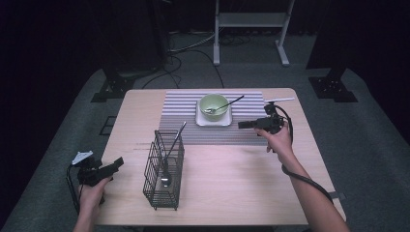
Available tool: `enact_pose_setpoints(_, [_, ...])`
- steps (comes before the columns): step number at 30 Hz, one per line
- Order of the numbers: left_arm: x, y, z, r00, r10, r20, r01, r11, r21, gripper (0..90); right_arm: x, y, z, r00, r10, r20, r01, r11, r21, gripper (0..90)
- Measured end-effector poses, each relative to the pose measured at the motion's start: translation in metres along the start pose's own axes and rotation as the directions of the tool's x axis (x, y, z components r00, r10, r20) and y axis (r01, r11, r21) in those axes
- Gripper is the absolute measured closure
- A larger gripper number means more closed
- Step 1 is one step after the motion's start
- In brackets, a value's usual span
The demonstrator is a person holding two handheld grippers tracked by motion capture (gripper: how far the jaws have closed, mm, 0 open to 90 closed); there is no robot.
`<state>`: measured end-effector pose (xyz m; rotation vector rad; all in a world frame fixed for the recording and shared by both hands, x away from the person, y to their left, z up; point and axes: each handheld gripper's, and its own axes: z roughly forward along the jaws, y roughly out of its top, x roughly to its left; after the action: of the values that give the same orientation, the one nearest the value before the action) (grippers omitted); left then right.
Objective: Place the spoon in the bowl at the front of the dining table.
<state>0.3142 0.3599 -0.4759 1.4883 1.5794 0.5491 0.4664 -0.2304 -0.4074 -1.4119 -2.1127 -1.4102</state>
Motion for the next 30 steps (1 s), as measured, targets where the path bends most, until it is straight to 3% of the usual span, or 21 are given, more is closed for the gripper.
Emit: enact_pose_setpoints(30, [0.000,0.000,0.000,1.0000,-0.002,0.000,0.002,1.0000,0.001,1.3,0.009,-0.030,-0.006,0.9989,-0.024,-0.041,0.025,1.000,0.017,33.7])
